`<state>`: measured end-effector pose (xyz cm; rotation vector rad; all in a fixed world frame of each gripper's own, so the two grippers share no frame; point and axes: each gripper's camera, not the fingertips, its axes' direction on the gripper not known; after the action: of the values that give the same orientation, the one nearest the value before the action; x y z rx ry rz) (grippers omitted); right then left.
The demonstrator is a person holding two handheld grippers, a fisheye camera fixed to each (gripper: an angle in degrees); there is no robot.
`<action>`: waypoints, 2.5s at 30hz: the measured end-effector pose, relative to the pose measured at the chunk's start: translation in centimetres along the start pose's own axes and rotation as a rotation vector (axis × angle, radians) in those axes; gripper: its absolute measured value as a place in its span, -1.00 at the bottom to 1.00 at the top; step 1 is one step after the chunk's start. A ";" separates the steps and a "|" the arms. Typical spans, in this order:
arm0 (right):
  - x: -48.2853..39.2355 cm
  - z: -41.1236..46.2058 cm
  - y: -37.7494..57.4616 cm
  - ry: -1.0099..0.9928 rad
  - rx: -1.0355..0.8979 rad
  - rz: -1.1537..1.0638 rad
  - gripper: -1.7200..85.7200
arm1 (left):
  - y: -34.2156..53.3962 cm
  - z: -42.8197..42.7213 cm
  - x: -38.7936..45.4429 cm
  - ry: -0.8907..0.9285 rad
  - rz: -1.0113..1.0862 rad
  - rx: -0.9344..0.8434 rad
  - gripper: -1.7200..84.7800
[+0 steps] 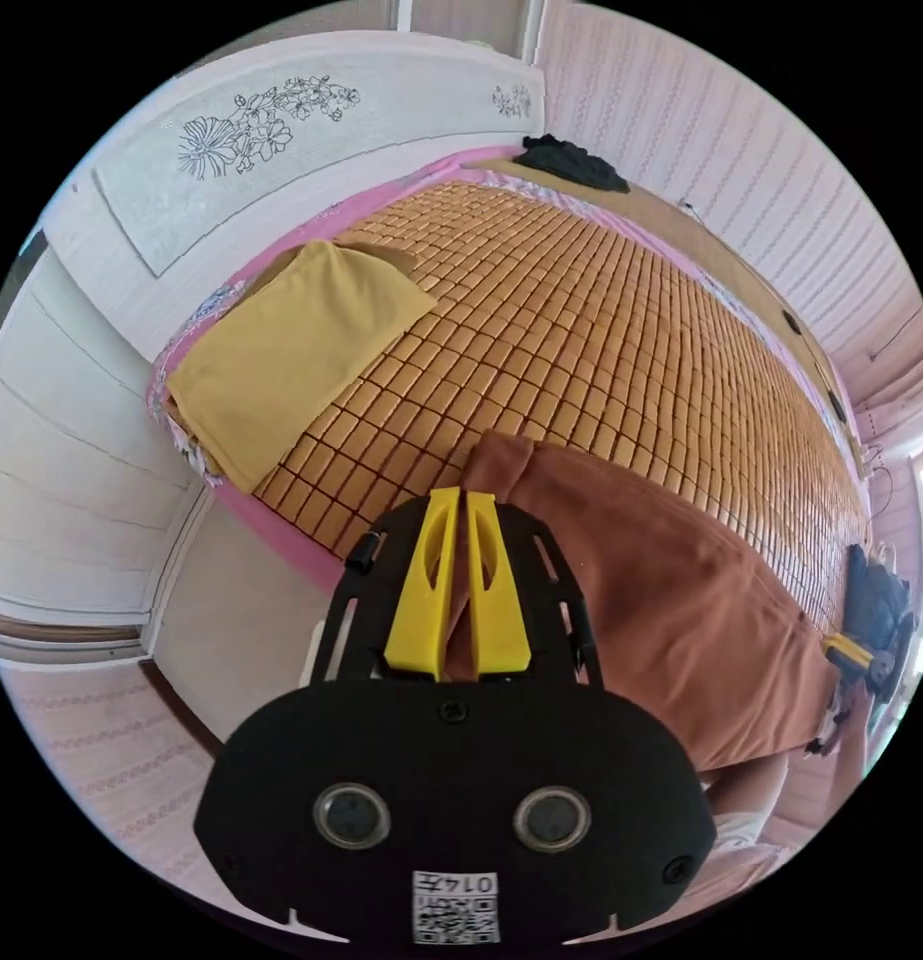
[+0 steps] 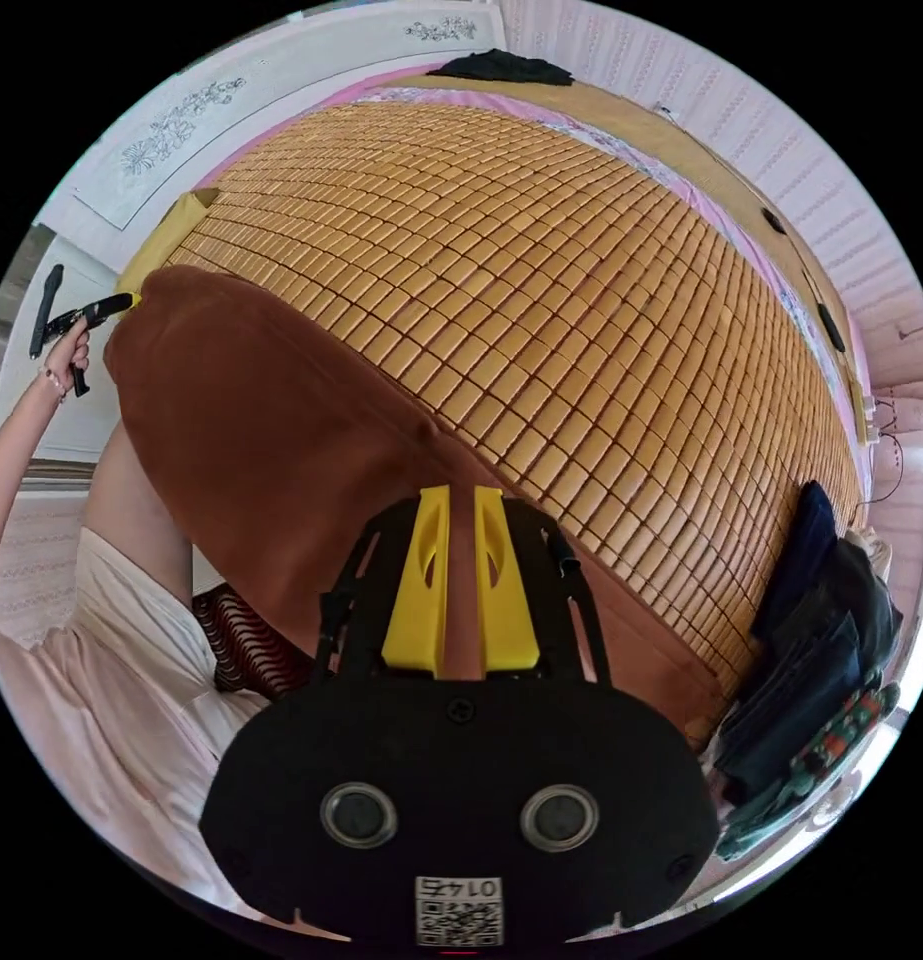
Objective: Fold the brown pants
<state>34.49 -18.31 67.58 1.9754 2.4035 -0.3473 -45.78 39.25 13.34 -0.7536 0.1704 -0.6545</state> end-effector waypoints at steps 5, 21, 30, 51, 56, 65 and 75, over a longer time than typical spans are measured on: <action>6.3 0.2 15.0 0.130 -0.013 0.334 -0.84 | 4.9 -3.6 1.3 -0.003 0.135 0.194 -0.98; 14.8 8.3 42.0 -0.475 0.379 1.383 -0.75 | 17.1 5.5 22.7 0.464 0.668 -0.139 -0.98; 12.3 2.0 38.8 -0.299 0.500 1.140 -0.96 | 19.8 10.8 29.0 0.531 0.788 -0.243 -0.98; -19.4 6.5 -10.2 0.105 -0.120 -0.289 -0.97 | 25.2 20.8 40.3 0.370 1.096 -0.202 -0.95; -22.6 9.5 -18.5 0.143 -0.246 -0.345 -0.97 | 26.3 23.7 42.8 0.312 1.182 -0.172 -0.96; -25.8 9.9 -25.4 0.221 -0.409 -0.619 -0.97 | 26.9 27.1 45.3 0.357 1.266 -0.216 -0.97; -27.3 13.9 -30.3 0.302 -0.598 -0.688 -0.98 | 29.6 30.0 49.5 0.215 1.469 -0.202 -0.96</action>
<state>8.80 -52.63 63.07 0.9825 2.8298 0.6516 18.90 42.63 19.07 -0.5552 0.8874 0.6980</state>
